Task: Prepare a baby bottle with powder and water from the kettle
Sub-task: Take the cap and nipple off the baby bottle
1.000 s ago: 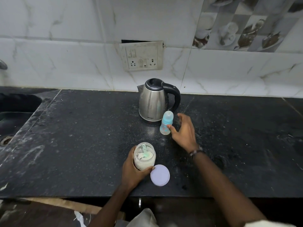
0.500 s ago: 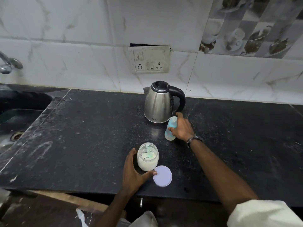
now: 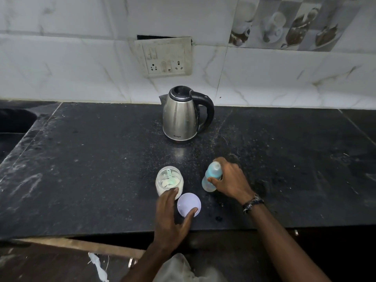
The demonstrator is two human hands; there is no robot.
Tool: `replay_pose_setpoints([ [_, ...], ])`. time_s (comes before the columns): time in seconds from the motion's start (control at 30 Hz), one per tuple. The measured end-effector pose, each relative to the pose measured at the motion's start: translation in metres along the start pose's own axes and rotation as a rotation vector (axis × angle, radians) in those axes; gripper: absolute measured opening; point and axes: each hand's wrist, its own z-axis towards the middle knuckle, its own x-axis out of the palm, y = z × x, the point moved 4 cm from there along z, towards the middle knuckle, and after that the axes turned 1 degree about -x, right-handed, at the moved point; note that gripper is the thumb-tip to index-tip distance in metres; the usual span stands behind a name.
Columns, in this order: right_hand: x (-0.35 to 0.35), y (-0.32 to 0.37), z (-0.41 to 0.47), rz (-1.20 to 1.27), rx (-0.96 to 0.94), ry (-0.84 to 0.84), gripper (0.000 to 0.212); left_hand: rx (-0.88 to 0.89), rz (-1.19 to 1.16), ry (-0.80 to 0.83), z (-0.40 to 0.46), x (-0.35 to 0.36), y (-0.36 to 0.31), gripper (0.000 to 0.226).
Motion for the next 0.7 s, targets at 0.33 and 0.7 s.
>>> replay_pose_setpoints([
  [0.33,0.003,0.002,-0.011,0.015,0.008,-0.016,0.05,-0.334,-0.221,0.476,0.044,0.092,-0.009,0.09],
  [0.7,-0.007,0.006,-0.011,-0.065,-0.026,-0.01,0.048,-0.429,-0.323,0.464,0.06,0.106,0.013,0.043],
])
